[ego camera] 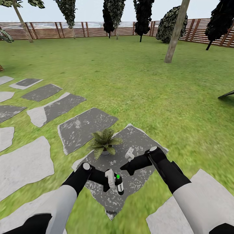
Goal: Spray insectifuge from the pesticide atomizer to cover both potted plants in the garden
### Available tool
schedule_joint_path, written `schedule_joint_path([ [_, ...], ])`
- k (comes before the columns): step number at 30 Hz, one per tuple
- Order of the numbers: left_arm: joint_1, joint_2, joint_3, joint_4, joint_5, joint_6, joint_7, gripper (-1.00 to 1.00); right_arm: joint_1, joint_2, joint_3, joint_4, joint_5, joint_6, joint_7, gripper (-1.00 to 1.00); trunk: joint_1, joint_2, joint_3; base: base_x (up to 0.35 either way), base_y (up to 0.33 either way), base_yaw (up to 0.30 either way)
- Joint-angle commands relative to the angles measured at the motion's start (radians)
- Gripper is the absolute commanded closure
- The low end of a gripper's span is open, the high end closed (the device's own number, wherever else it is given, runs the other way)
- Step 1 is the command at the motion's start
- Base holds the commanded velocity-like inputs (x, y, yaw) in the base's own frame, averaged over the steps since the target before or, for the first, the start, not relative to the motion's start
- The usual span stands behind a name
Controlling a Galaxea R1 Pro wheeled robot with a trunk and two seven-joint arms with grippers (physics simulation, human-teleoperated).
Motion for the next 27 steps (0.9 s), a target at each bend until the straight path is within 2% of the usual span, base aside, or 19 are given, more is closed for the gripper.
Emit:
schedule_joint_path([
  [1,0.0,-0.002,0.009,-0.006,-0.011,-0.011,-0.008,1.0,-0.001,0.0,0.001,-0.002,0.006,0.006,0.005,1.0,0.0,0.0,-0.001,0.0,0.0,0.0],
  [27,0.0,-0.001,0.009,-0.037,-0.01,-0.009,-0.048,1.0,-0.001,-0.001,0.001,-0.002,0.006,0.006,0.005,1.0,0.0,0.0,-0.001,0.0,0.0,0.0],
])
